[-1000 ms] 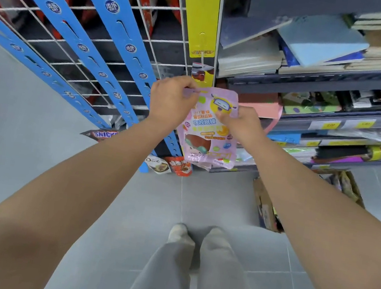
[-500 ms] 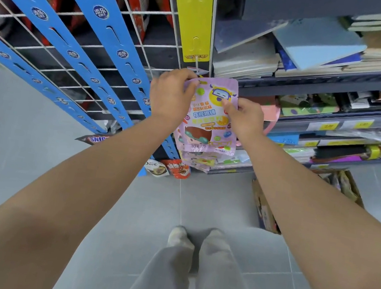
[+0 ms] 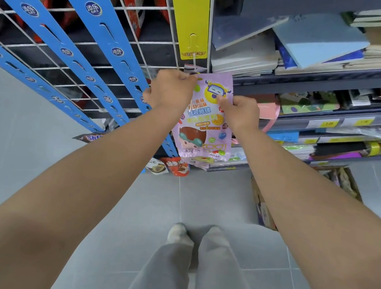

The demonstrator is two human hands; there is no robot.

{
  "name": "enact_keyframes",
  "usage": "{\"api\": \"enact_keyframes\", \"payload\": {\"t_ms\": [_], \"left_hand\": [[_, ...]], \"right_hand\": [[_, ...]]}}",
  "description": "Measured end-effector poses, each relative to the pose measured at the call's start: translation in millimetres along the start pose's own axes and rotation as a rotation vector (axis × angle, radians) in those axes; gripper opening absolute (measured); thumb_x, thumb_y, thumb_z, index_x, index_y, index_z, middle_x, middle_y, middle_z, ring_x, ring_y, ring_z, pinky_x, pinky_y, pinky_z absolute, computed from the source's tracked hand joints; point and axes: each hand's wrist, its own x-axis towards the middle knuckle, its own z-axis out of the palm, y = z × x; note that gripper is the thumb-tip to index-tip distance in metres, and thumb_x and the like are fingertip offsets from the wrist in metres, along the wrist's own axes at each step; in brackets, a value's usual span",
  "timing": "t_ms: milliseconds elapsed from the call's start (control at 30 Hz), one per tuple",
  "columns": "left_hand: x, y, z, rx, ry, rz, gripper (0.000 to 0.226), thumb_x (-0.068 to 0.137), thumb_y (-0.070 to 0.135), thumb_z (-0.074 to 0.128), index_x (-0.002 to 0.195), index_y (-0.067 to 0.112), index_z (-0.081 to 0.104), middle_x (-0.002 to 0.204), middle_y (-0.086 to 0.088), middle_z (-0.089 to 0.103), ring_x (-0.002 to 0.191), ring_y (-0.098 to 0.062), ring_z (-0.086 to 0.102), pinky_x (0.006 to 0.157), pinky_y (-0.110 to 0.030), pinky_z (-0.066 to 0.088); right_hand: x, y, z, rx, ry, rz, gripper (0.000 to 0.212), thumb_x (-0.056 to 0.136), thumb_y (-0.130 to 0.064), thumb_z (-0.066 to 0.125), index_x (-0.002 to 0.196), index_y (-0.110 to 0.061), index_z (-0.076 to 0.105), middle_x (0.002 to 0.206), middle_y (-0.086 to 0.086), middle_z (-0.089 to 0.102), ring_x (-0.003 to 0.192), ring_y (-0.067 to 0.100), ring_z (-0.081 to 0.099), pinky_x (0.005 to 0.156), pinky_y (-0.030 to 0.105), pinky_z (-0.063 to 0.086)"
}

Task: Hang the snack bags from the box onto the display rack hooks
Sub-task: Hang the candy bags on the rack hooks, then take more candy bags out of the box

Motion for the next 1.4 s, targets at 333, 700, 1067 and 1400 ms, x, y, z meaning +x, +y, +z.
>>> {"api": "enact_keyframes", "payload": {"t_ms": [333, 700, 1067, 1400], "left_hand": [[2.4, -13.3, -7.7, 0.186, -0.044, 0.119, 0.056, 0.090, 0.057, 0.047, 0.048, 0.020, 0.041, 0.051, 0.003, 0.042, 0.068, -0.025, 0.048, 0.095, -0.040, 0.031], [-11.1, -33.7, 1.5, -0.008, 0.126, 0.375, 0.011, 0.087, 0.023, 0.055, 0.080, 0.019, 0.048, 0.067, 0.009, 0.049, 0.075, -0.016, 0.049, 0.064, -0.031, 0.040], [-79.7, -14.5, 126.0, 0.224, -0.468, 0.437, 0.016, 0.087, 0.018, 0.047, 0.088, 0.015, 0.063, 0.100, -0.012, 0.068, 0.099, -0.031, 0.060, 0.082, -0.036, 0.048], [-177.4, 74.5, 288.1, 0.518, -0.779, 0.477, 0.023, 0.086, 0.013, 0.044, 0.065, 0.014, 0.055, 0.082, -0.006, 0.063, 0.090, -0.027, 0.061, 0.067, -0.027, 0.039]], "right_hand": [[-1.1, -1.7, 5.3, -0.124, -0.166, 0.162, 0.048, 0.096, -0.027, 0.048, 0.052, -0.014, 0.033, 0.054, 0.003, 0.035, 0.049, 0.014, 0.031, 0.046, 0.027, 0.023], [-18.4, 21.9, -2.6, -0.024, -0.279, 0.167, 0.032, 0.092, -0.010, 0.051, 0.123, -0.006, 0.055, 0.113, 0.008, 0.059, 0.097, 0.021, 0.051, 0.082, 0.026, 0.041], [-46.2, 120.2, -66.8, 0.113, -0.092, 0.354, 0.041, 0.094, -0.011, 0.050, 0.135, -0.010, 0.048, 0.122, 0.014, 0.056, 0.101, 0.027, 0.058, 0.079, 0.021, 0.048], [-34.9, 292.3, -249.2, 0.158, 0.056, 0.613, 0.040, 0.093, -0.016, 0.052, 0.132, -0.007, 0.048, 0.110, 0.009, 0.056, 0.092, 0.017, 0.046, 0.084, 0.027, 0.040]]}}
